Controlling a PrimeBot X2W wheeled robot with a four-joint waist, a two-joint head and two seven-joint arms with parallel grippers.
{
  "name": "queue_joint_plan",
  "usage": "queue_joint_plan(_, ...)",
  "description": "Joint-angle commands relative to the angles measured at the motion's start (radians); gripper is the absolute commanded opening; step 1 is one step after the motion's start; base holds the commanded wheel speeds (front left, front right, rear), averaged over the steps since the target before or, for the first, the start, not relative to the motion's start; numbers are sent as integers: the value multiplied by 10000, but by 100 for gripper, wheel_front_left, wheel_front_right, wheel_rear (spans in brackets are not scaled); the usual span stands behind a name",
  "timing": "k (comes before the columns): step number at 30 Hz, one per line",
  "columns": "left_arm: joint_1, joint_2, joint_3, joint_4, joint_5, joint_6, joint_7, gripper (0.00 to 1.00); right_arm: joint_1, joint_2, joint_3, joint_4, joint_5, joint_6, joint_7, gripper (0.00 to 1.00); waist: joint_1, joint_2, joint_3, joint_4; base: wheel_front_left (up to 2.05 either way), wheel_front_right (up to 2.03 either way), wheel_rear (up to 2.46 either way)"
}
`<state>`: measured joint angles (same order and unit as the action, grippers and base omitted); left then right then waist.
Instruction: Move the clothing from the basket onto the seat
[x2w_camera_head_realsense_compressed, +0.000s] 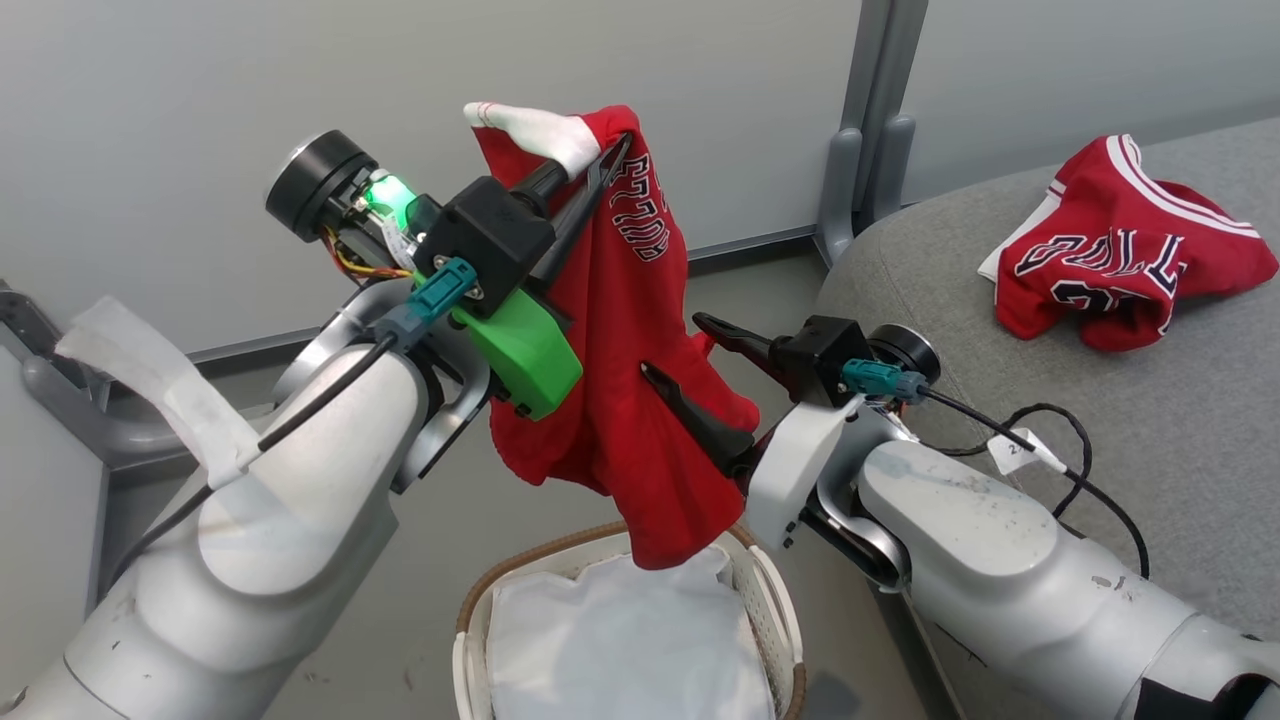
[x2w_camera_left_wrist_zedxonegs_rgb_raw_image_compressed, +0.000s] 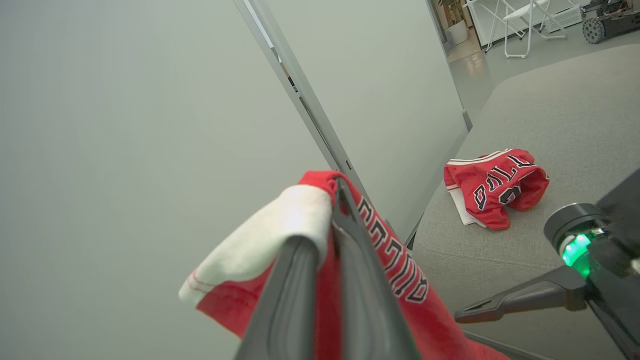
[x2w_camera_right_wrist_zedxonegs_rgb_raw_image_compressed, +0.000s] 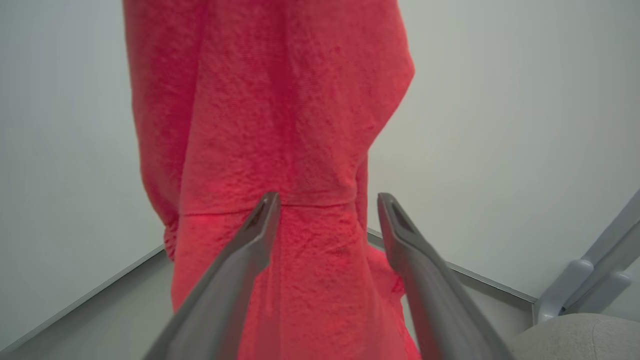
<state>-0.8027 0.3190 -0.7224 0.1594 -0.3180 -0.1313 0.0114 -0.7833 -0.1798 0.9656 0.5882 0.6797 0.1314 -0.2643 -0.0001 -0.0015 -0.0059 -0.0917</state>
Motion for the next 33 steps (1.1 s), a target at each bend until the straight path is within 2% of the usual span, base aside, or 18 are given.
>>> queue_joint_plan(1, -183, -84, -57, 14, -87, 12, -62, 0, -296, -154, 497, 29, 393, -14, -2, 100, 1, 15, 21, 35, 0, 0, 0)
queue_joint_plan(5, -261, -142, -193, 31, -162, 12, -119, 0, -918, -379, 1485, 191, 1102, -14, -2, 100, 1, 15, 59, 68, 0, 0, 0)
queue_joint_plan(13, -348, -272, -415, 64, -292, 12, -199, 0, -1663, -134, 2637, 94, 1519, -14, -2, 100, 1, 15, 85, 138, 0, 0, 0)
queue_joint_plan(14, -329, -281, -418, 71, -326, 12, -208, 0, -1716, -85, 2672, 103, 1522, -14, -2, 51, 1, 15, 90, 146, 0, 0, 0)
queue_joint_plan(15, -295, -284, -406, 81, -359, 12, -215, 0, -1746, -28, 2660, 102, 1513, -14, -2, 28, 1, 15, 96, 152, 0, 0, 0)
queue_joint_plan(16, -254, -282, -389, 94, -413, 23, -218, 0, -1747, 11, 2652, 74, 1478, -14, -2, 17, 1, 15, 101, 156, 0, 0, 0)
queue_joint_plan(17, -196, -264, -373, 107, -445, 44, -212, 0, -1741, 52, 2626, 47, 1411, -14, -2, 0, 1, 15, 109, 159, 0, 0, 0)
queue_joint_plan(26, 375, -145, -196, 295, -840, 282, -427, 0, -1317, 97, 1657, -226, 765, -14, -2, 0, 1, 15, 189, 167, 0, 0, 0)
queue_joint_plan(27, 508, -141, -170, 327, -884, 328, -532, 31, -1248, 82, 1393, -248, 620, -14, -2, 0, 1, 15, 207, 158, 0, 0, 0)
queue_joint_plan(28, 616, -144, -166, 367, -923, 367, -586, 54, -1178, 74, 1180, -263, 538, -14, -3, 0, 1, 15, 216, 153, 0, 0, 0)
queue_joint_plan(29, 728, -153, -141, 419, -964, 414, -673, 100, -1061, 72, 918, -268, 437, -14, -3, 0, 1, 15, 222, 147, 0, 0, 0)
queue_joint_plan(33, 1152, -197, -41, 634, -1098, 645, -1045, 100, -786, 57, 121, -233, 30, -14, -3, 0, 1, 15, 230, 123, 0, 0, 0)
